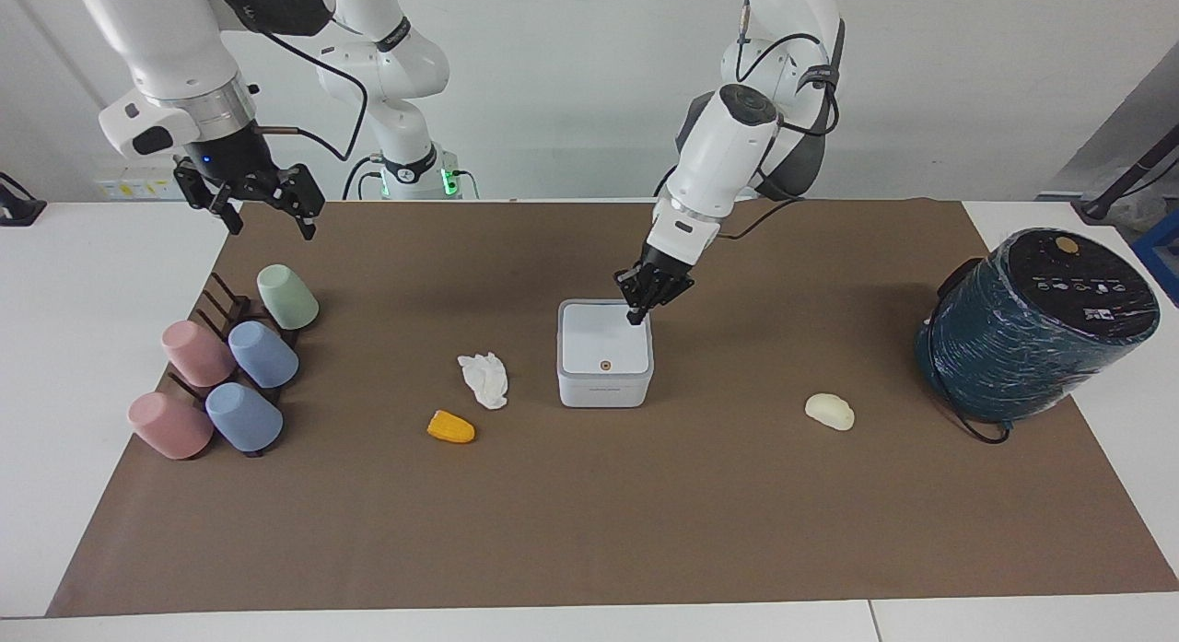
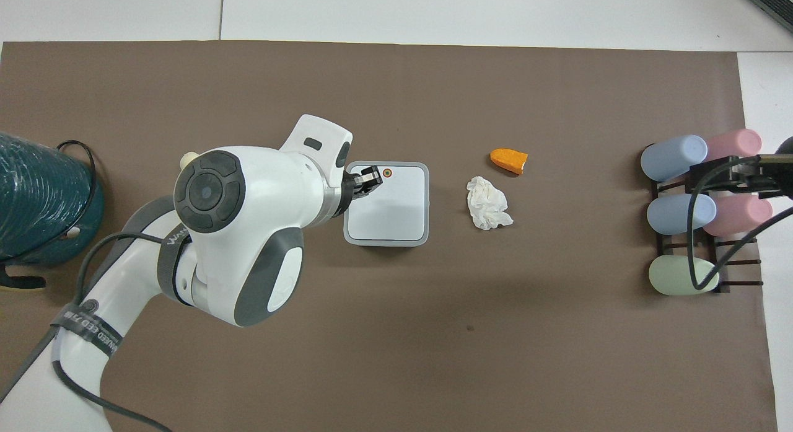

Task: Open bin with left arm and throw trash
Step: 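Grasp the edge of the white bin lid with the left gripper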

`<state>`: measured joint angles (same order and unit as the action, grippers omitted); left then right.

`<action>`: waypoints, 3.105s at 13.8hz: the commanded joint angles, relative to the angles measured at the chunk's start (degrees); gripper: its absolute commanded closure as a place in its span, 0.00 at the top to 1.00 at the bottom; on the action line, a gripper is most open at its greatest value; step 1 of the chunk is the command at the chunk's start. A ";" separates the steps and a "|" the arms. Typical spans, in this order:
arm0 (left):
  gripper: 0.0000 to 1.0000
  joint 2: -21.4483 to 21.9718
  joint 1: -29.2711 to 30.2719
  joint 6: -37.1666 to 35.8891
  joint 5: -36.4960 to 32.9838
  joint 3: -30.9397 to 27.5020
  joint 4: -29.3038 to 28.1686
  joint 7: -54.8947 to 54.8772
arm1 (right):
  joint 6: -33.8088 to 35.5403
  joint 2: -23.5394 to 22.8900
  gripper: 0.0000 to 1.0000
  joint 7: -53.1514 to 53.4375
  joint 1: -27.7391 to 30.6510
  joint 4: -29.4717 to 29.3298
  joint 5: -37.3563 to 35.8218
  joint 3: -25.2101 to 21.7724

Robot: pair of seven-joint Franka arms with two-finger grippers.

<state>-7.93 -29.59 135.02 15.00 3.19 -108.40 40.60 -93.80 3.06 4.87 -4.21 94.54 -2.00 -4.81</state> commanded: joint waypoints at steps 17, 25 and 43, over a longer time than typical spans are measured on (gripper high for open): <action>0.05 -5.69 -3.46 9.65 3.45 -0.82 -3.49 0.54 | -1.48 1.69 1.00 0.23 0.08 2.23 -0.11 0.33; 0.08 -6.31 -3.02 9.21 3.37 -0.82 -2.69 0.54 | -1.48 1.78 1.00 0.14 0.08 2.23 -0.02 0.33; 0.08 -8.68 -3.37 8.95 3.37 -0.91 -1.21 0.71 | -1.48 1.87 1.00 0.14 0.08 2.23 -0.02 0.33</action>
<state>-13.10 -31.46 143.44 17.31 3.07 -110.83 40.97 -93.81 3.31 4.87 -4.28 94.69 -2.00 -4.78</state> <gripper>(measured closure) 0.921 0.000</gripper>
